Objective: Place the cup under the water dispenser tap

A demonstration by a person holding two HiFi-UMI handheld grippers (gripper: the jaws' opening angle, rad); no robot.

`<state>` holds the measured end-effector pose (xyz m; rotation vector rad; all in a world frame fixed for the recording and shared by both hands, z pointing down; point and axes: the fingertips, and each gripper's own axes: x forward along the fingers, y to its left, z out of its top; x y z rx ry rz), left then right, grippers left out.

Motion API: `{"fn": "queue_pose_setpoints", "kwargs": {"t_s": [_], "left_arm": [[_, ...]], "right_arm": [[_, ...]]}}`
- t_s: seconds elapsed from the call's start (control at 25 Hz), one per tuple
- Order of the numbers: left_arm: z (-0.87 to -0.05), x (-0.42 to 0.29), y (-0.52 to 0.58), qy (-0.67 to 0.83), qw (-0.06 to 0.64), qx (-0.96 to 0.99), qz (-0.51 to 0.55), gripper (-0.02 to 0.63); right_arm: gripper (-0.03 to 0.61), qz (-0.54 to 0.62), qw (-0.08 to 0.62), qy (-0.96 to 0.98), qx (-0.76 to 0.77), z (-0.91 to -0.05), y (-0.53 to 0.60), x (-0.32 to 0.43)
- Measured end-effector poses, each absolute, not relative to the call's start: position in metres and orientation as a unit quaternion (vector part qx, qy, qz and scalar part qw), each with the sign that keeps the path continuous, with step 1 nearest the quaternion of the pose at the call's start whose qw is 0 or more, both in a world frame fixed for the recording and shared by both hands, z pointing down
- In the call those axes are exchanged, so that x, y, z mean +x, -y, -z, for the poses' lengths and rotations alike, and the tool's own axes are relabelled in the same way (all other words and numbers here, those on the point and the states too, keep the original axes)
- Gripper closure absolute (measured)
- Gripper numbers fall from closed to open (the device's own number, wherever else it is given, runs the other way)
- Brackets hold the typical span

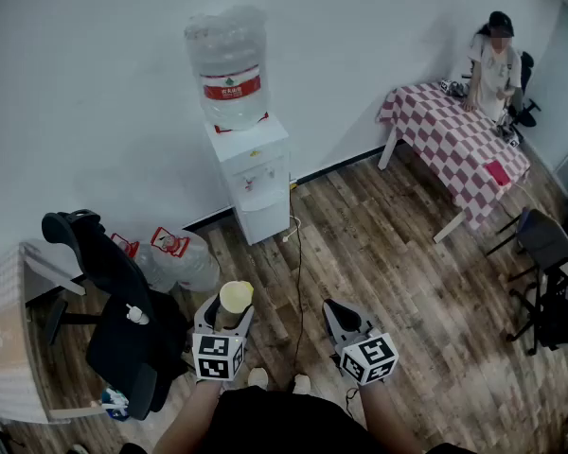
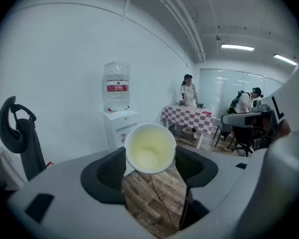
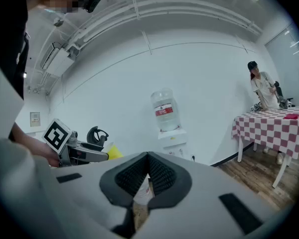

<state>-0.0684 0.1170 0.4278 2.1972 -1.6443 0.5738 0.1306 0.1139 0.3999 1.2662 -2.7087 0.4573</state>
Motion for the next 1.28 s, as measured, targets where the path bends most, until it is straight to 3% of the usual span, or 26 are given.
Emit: {"fn": "queue_pose_setpoints", "kwargs": {"t_s": [1.28], "left_arm": [[-0.42,-0.154,-0.158,0.54,0.158,0.808,-0.176,0.295]], "right_arm": [[0.555,-0.148,0.059,0.879,0.45,-0.386,-0.159,0.05]]}}
